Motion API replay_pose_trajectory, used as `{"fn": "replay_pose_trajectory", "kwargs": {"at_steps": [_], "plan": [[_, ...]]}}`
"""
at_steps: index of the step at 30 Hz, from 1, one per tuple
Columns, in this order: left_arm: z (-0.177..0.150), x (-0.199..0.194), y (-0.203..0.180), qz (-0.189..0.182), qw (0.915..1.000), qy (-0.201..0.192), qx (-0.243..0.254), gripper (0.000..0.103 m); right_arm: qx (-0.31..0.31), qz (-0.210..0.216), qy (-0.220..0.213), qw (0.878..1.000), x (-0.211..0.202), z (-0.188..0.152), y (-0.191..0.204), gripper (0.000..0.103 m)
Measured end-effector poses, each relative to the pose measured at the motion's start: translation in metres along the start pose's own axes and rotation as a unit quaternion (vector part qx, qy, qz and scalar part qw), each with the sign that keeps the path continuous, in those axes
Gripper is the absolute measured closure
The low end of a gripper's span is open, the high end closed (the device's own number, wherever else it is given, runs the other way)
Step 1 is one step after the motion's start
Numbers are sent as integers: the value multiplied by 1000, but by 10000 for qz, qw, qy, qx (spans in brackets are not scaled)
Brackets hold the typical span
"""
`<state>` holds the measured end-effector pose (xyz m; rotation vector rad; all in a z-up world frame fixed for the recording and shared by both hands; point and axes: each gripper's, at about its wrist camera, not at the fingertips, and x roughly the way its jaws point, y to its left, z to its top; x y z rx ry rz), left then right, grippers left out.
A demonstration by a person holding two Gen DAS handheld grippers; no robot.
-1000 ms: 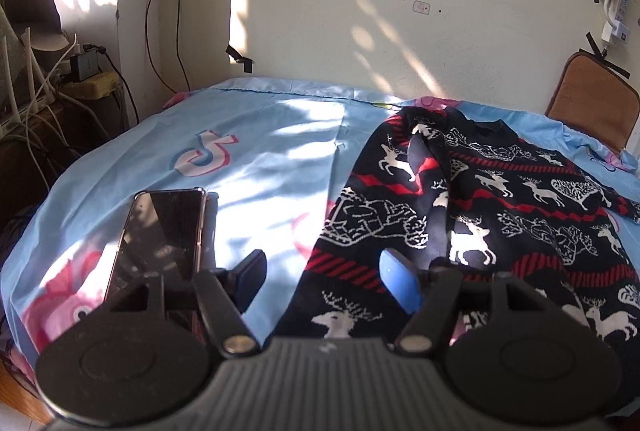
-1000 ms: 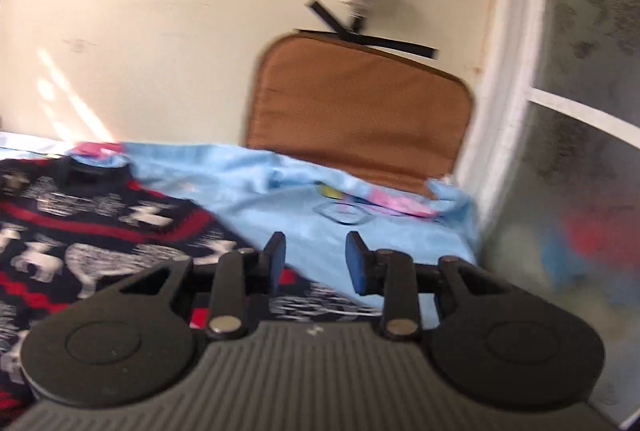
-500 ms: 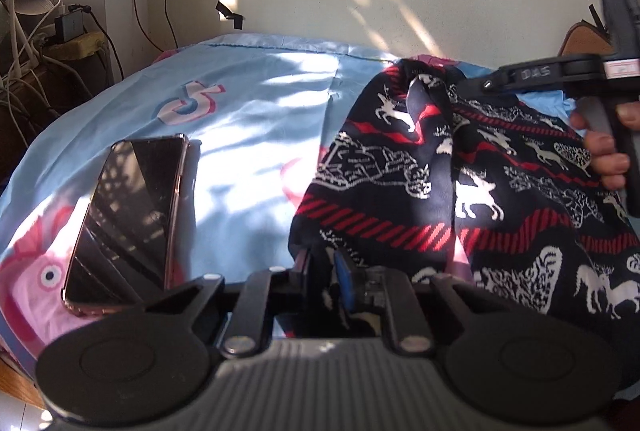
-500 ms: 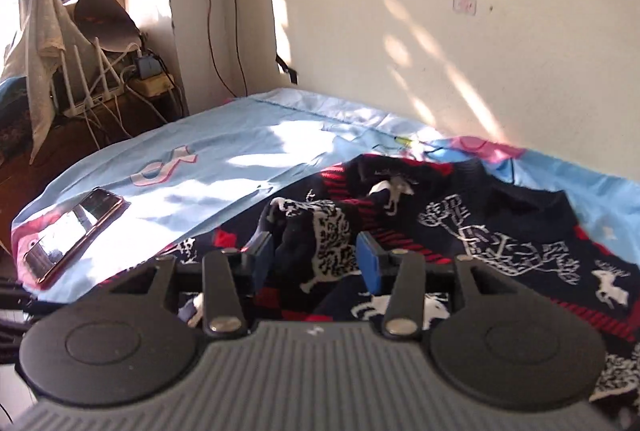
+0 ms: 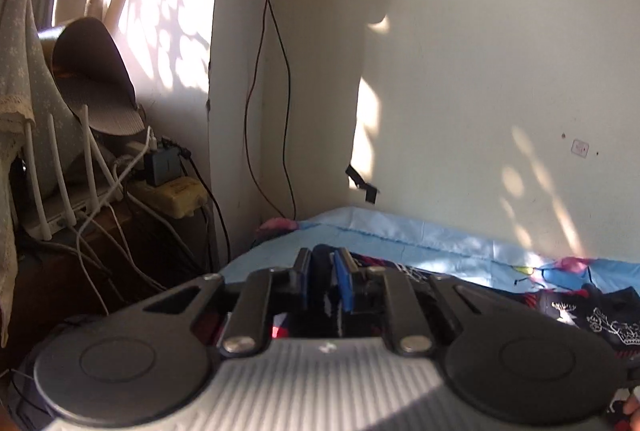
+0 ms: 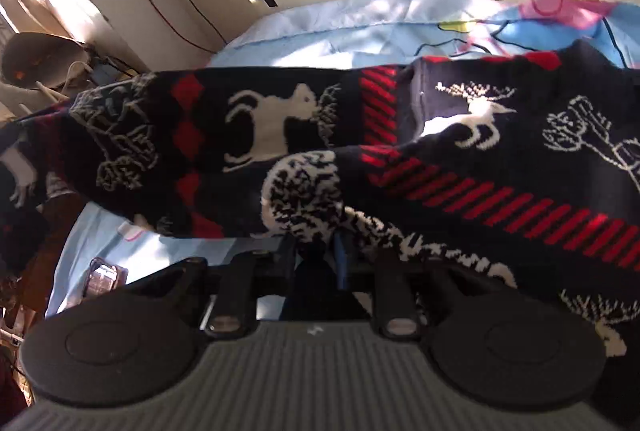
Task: Fold small clothes
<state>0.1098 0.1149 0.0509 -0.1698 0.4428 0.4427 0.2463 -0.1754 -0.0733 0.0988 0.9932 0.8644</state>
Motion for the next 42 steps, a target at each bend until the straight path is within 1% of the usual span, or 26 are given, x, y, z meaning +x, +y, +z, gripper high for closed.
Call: {"fn": "replay_pose_trajectory", "kwargs": {"at_steps": [1,3,6,10,12,13,14,15,16,19,20,22,24,25,26,27,28,29,30,33,34,35,37,38,40,42], "plan": [[-5,4,-1,-96,9999,52,82,89,18,44,68,10000,-7,3,-2,76],[-15,10,-3,-87,9996,116,223,89,-150,63,-312,9994,-25,10,-5,74],[-23,21,0,-54,9995,234,217,89,-283,-485,-633,9964,-31,36,-8,73],[-17,26,10,-51,9997,228,102,89,-100,-1170,-679,9908,2,71,-21,52],[-12,25,14,-69,9998,186,70,89,-157,-1377,-445,9893,26,79,-28,51],[-9,25,16,-62,9998,165,71,89,-183,-1498,-227,9883,40,79,-31,52],[-4,26,18,-58,9999,140,78,89,-337,-1702,-299,9844,48,78,-31,66],[-1,26,19,-67,9999,115,89,89,-596,-1830,-357,9807,54,78,-27,89],[2,27,20,-69,9999,85,103,89,-623,-1850,-378,9800,52,80,-21,94],[9,37,19,44,9999,64,80,89,-422,-1808,-853,9789,47,93,-22,94],[11,45,17,163,9998,117,74,89,-347,-1839,-818,9789,50,95,-25,94],[9,59,12,351,9990,257,101,89,-432,-1982,-529,9778,63,93,-30,94],[4,75,10,599,9961,638,103,86,-699,-1986,-493,9763,60,87,-26,91],[1,77,10,559,9956,753,70,85,-711,-1978,-398,9769,54,86,-23,87],[-2,72,12,417,9958,808,47,85,-634,-1914,-335,9789,46,85,-22,80],[-5,63,13,339,9963,782,80,83,-532,-1779,-356,9820,34,82,-20,77],[-7,50,13,274,9971,699,137,71,-407,-1574,-470,9856,14,75,-16,75],[-10,36,13,179,9979,598,198,54,-331,-1397,-532,9882,-4,68,-12,75],[-13,20,12,34,9983,495,291,49,-288,-1208,-558,9907,-30,59,-12,75],[-29,-30,1,-472,9952,350,781,46,-393,-799,-673,9938,-98,22,-17,74],[-36,-45,-4,-700,9925,385,926,45,-455,-723,-696,9939,-118,7,-18,71],[-45,-60,-10,-988,9887,464,1031,45,-505,-632,-705,9942,-139,-10,-23,67],[-62,-86,-21,-1645,9776,714,1102,45,-590,-559,-746,9939,-183,-48,-33,66],[-75,-99,-30,-2085,9674,956,1072,45,-619,-619,-779,9931,-199,-67,-36,66],[-100,-117,-47,-2691,9474,1382,1040,45,-564,-787,-871,9915,-234,-106,-51,66],[-125,-127,-64,-3056,9306,1760,984,45,-390,-950,-891,9907,-257,-145,-66,65]]}}
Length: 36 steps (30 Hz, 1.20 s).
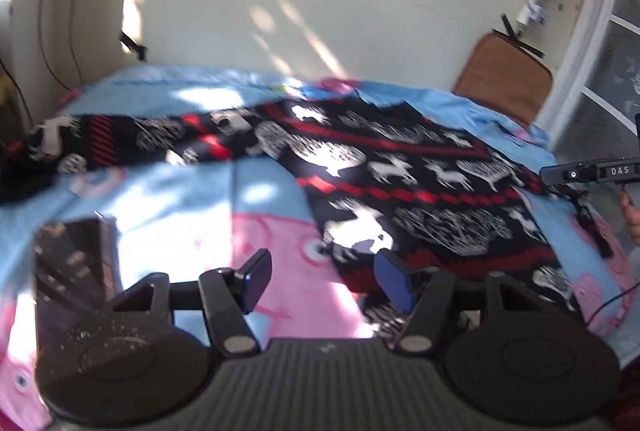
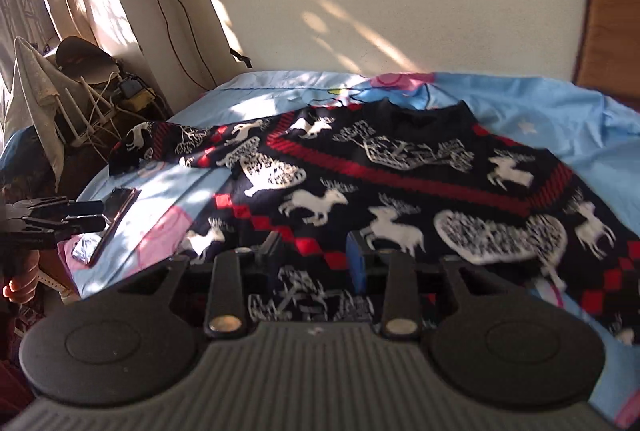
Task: Fold small clothes
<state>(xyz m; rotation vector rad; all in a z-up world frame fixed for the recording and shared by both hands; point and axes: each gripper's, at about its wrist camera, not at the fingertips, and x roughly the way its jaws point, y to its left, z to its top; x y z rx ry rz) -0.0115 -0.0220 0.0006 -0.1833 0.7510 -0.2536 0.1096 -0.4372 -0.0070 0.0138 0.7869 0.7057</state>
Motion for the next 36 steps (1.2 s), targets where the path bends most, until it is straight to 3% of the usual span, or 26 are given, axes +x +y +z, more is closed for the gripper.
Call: {"fn": "replay_pose_trajectory", "kwargs": {"at_steps": [2,5,11,12,13,14,15,16,23,26,28,30,32,36], "plan": [[-16,10,-19,-137,9997,195,-3,45,282,-135,94,9995,-18,-35,-15,64],[-32,19,-31,-21,9989,464,-118,48,702,-199,269,9970,-30,-86,-30,63],[-55,15,-40,-60,9953,834,-482,54,1185,272,249,9923,-34,-150,-29,63],[-56,17,-43,-104,9945,903,-518,56,1202,311,48,9922,-35,-157,-28,63],[-58,21,-47,-114,9940,955,-513,67,1179,331,-50,9925,-34,-160,-25,63],[-59,25,-53,-61,9943,951,-470,84,1095,287,-116,9935,-34,-164,-23,73],[-60,27,-57,70,9948,934,-405,92,998,195,-94,9948,-31,-165,-18,87],[-60,27,-57,101,9946,949,-406,92,947,149,-126,9953,-30,-165,-16,94],[-56,-7,-31,452,9932,852,-649,93,739,-411,-535,9950,-82,-151,-38,96],[-63,5,-28,630,9892,1175,-604,89,701,-343,-112,9969,-64,-155,-37,96],[-63,5,-31,652,9910,1086,-436,86,717,-431,235,9962,-47,-159,-39,95],[-59,-3,-33,694,9928,948,-246,80,910,-325,196,9951,-48,-156,-49,90],[-50,-16,-31,773,9947,657,-154,72,1189,-327,-126,9923,-61,-148,-60,80],[-24,-25,-26,692,9971,84,-306,71,1958,-660,-955,9738,-83,-134,-91,74]]}}
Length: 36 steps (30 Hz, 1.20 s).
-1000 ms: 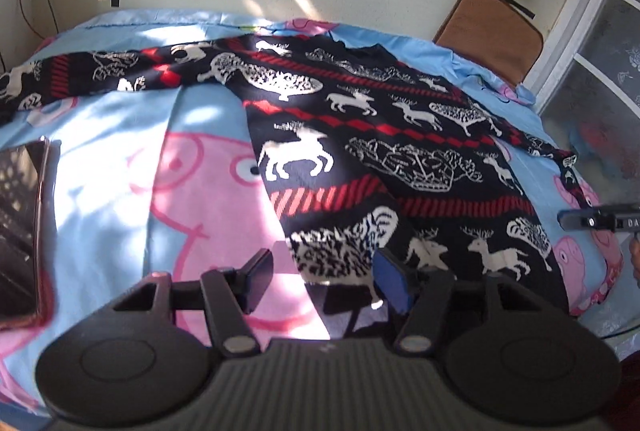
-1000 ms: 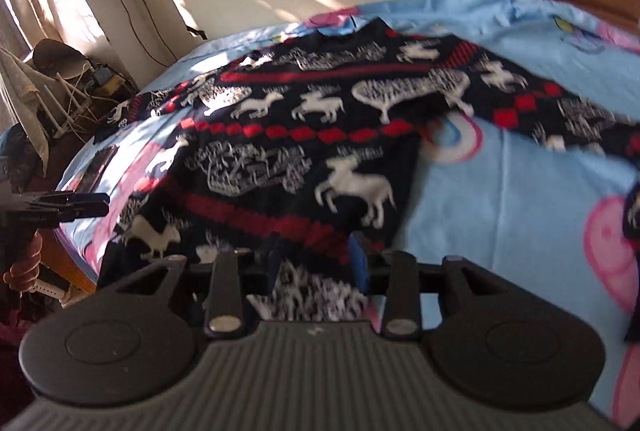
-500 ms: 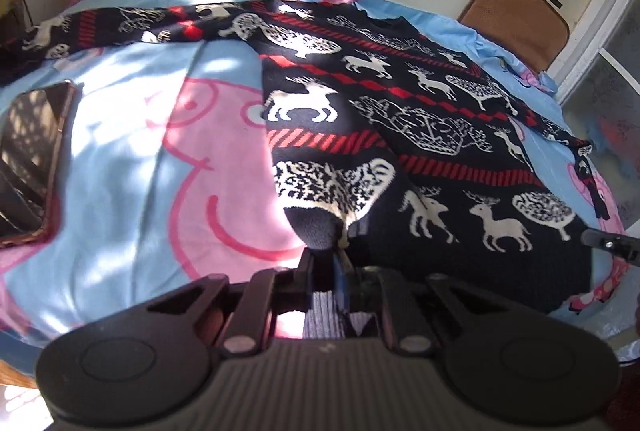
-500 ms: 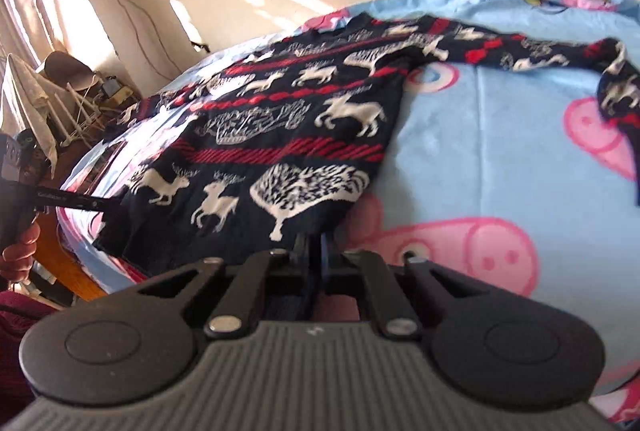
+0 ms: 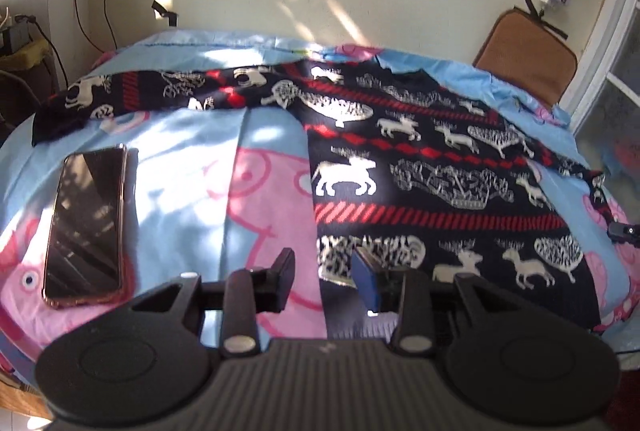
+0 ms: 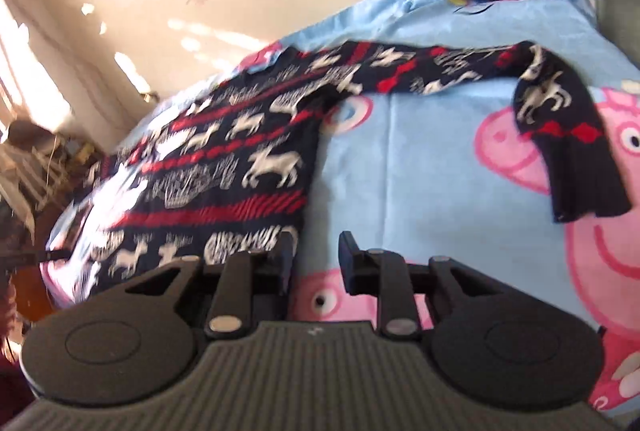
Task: Fold small clothes
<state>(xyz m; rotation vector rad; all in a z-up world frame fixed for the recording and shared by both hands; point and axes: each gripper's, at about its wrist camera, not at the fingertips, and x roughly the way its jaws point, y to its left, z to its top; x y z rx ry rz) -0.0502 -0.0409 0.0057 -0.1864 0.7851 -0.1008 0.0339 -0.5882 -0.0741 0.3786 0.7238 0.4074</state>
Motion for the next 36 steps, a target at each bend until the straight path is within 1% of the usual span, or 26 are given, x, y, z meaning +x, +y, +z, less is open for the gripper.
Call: {"fn": "replay_pose_trajectory", "kwargs": {"at_steps": [1,3,5,6,9,11,13,16,18,19,21,23,24,25,26,27,29,30,32,33,34,35,36], "plan": [[7,3,-1,-72,9999,-109,-59,70,271,-93,-262,9992,-2,6,-9,74],[18,15,-5,-295,9991,-246,-190,69,708,-239,-633,9952,-6,14,-24,74],[25,32,-12,-538,9977,-295,-289,64,1295,-375,-988,9859,-8,15,-40,72],[27,43,-17,-639,9970,-296,-309,63,1627,-380,-1142,9793,-8,16,-48,72],[34,79,-35,-948,9949,-192,-285,63,2455,-156,-1514,9574,-3,11,-69,69],[40,102,-48,-1071,9939,-68,-249,63,2806,-215,-1756,9434,5,11,-75,67],[45,119,-60,-1093,9939,-31,-116,63,3041,-391,-1860,9335,16,17,-82,62],[50,132,-71,-1011,9948,-48,89,63,3253,-490,-1951,9240,35,29,-94,61],[51,137,-71,-1064,9943,-13,61,63,3352,-521,-2111,9167,45,40,-102,56],[50,138,-70,-1079,9941,-3,41,63,3441,-540,-2139,9126,51,45,-107,51],[50,143,-65,-1047,9945,12,-13,63,3683,-658,-2100,9033,67,53,-117,50],[50,148,-58,-1008,9949,-14,-80,63,3716,-914,-2131,8990,79,61,-122,52],[51,152,-54,-974,9951,-42,-131,64,3639,-1111,-2171,8989,83,66,-122,54],[51,155,-51,-952,9953,-85,-181,65,3541,-1327,-2178,8997,86,71,-120,63],[53,158,-46,-945,9951,-162,-227,65,3427,-1503,-2202,9008,88,75,-119,85],[53,160,-42,-928,9951,-214,-277,66,3303,-1598,-2248,9027,89,80,-116,91],[53,163,-35,-1050,9932,-293,-412,67,3125,-1600,-2363,9060,89,90,-104,93],[53,163,-32,-1122,9921,-318,-460,67,2927,-1469,-2416,9134,88,98,-91,93],[53,163,-24,-1332,9883,-414,-617,66,2158,-1105,-2520,9369,91,117,-52,93],[53,161,-18,-1476,9851,-471,-742,66,1639,-876,-2511,9499,96,127,-24,93],[54,159,-13,-1599,9819,-554,-852,64,1257,-698,-2478,9581,102,133,-1,93],[55,155,-6,-1734,9771,-710,-1006,64,764,-456,-2394,9668,111,139,30,93],[55,152,0,-1800,9735,-836,-1137,63,323,-225,-2285,9727,123,141,59,93]]}}
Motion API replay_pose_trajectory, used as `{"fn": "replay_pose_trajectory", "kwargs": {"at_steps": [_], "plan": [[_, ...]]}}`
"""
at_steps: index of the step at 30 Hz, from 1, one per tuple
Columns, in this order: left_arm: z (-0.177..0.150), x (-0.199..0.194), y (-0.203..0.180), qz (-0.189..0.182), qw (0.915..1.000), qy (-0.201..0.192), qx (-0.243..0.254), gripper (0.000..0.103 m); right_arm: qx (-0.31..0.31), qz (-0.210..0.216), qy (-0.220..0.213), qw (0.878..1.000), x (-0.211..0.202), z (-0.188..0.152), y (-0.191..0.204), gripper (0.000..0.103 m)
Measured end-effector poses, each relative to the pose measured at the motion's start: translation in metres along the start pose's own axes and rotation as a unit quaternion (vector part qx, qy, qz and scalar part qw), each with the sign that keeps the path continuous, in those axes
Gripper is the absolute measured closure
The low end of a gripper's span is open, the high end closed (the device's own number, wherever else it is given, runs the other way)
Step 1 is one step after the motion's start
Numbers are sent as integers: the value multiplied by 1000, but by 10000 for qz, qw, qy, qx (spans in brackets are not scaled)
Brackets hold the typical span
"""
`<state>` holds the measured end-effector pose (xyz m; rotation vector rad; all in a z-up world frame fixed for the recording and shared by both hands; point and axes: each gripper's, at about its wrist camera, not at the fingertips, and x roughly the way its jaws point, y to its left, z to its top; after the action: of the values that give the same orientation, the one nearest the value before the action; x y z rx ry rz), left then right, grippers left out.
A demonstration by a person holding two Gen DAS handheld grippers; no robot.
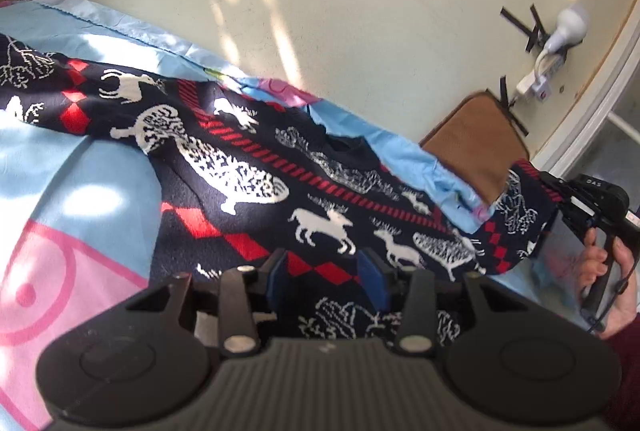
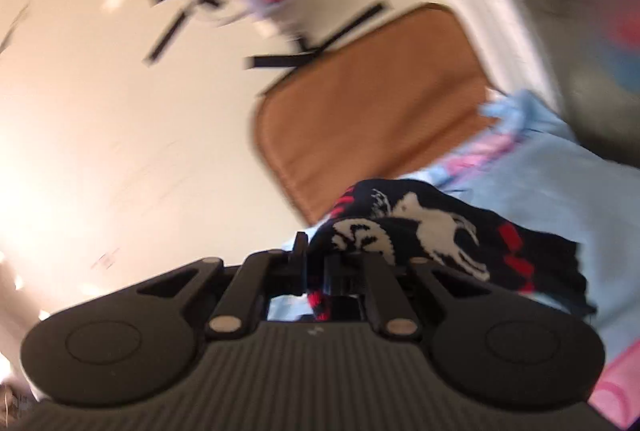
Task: Fold small clothes
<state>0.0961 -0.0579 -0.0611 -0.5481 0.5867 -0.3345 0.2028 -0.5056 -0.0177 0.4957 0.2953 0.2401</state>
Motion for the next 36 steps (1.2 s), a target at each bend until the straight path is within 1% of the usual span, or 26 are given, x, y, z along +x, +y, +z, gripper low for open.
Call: {"fn": "replay_pose_trajectory", "kwargs": {"at_steps": [2,3,5,7,9,10,11,12,13,14,15,16,18,19,21,23,25,26,27,30,31,32,33,34,35,36], "plan": [[3,-8,10,-46,9995,-222,-234,63,-742,663,339,9945,22,-21,59,93],[4,-11,15,-59,9989,-292,-357,63,-1118,956,562,9875,33,-39,87,93],[5,-14,22,-75,9978,-379,-545,63,-1707,1307,1087,9706,53,-80,130,93],[6,-14,24,-78,9972,-400,-630,63,-2033,1465,1627,9543,72,-124,155,93],[6,-11,25,-57,9974,-361,-621,63,-2124,1411,2153,9427,88,-163,163,93],[6,-10,25,-44,9976,-332,-603,63,-2121,1338,2388,9381,96,-174,163,93],[6,-9,24,-51,9978,-307,-589,63,-2063,1274,2591,9349,103,-179,161,90],[6,-9,25,-66,9979,-288,-578,63,-1953,1318,2596,9365,101,-178,159,90],[6,-9,25,-70,9979,-281,-572,63,-1879,1416,2711,9333,99,-172,157,85],[6,-10,26,-73,9980,-277,-571,62,-1800,1500,2850,9295,98,-163,155,73],[5,-10,26,-76,9979,-265,-579,62,-1759,1541,2856,9294,93,-155,151,66],[6,-10,26,-88,9979,-246,-585,60,-1809,1527,2731,9324,84,-141,147,57],[12,-14,23,-140,9985,-205,-487,59,-1999,1412,2468,9377,69,-121,135,57],[18,-17,21,-98,9990,-233,-356,56,-2052,1321,2365,9405,63,-112,126,57],[36,-24,14,63,9990,-418,-128,49,-2140,997,2135,9480,50,-93,103,57],[59,-24,6,211,9985,-506,29,40,-2124,629,1935,9558,42,-80,80,57],[87,-9,0,511,9977,-368,234,35,-1930,291,1827,9636,41,-69,56,57],[99,2,-3,659,9966,-300,395,30,-1793,126,1792,9672,42,-65,45,57],[110,17,-7,804,9951,-172,557,27,-1670,1,1767,9700,45,-63,36,57],[132,69,-20,1115,9877,408,1019,26,-1384,-151,1729,9751,53,-60,18,57],[135,90,-27,1241,9814,682,1294,24,-1313,-150,1746,9757,56,-62,15,57],[135,111,-32,1446,9728,940,1547,18,-1247,-149,1773,9761,59,-64,13,57],[134,131,-36,1671,9627,1187,1764,16,-1190,-135,1809,9762,62,-65,10,57],[133,148,-38,1856,9541,1371,1909,17,-1153,-115,1830,9763,65,-67,9,57],[130,169,-34,2111,9429,1607,2015,30,-1120,-91,1840,9765,67,-66,7,57],[129,183,-27,2295,9359,1807,1970,46,-1086,-57,1850,9767,71,-65,7,57]]}}
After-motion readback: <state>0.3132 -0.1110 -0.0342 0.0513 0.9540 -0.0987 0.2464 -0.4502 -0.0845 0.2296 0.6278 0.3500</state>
